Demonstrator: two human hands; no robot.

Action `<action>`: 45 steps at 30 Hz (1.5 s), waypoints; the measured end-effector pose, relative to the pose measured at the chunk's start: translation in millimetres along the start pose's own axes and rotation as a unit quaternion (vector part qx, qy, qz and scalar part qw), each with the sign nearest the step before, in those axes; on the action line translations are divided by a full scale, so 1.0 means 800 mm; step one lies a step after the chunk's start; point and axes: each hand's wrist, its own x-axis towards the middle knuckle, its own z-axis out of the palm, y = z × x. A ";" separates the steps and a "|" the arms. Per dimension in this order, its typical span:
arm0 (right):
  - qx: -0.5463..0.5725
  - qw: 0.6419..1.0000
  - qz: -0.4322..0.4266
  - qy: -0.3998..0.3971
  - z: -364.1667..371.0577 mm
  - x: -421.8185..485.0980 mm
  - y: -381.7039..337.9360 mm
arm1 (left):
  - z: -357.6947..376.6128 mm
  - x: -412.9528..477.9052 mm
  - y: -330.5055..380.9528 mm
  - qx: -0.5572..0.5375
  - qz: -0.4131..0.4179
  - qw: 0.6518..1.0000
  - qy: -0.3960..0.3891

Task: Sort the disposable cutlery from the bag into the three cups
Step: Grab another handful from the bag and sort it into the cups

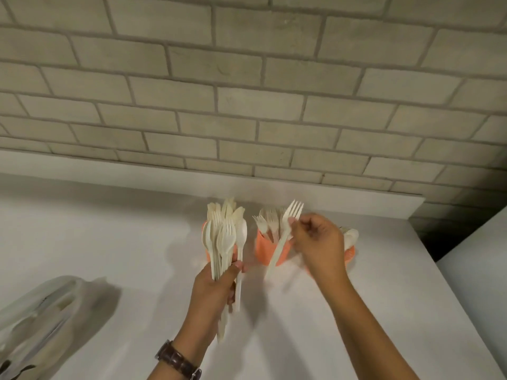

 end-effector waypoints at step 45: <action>-0.060 0.996 -0.059 -0.034 0.013 0.046 0.001 | -0.015 -0.003 -0.004 -0.023 0.017 0.998 -0.059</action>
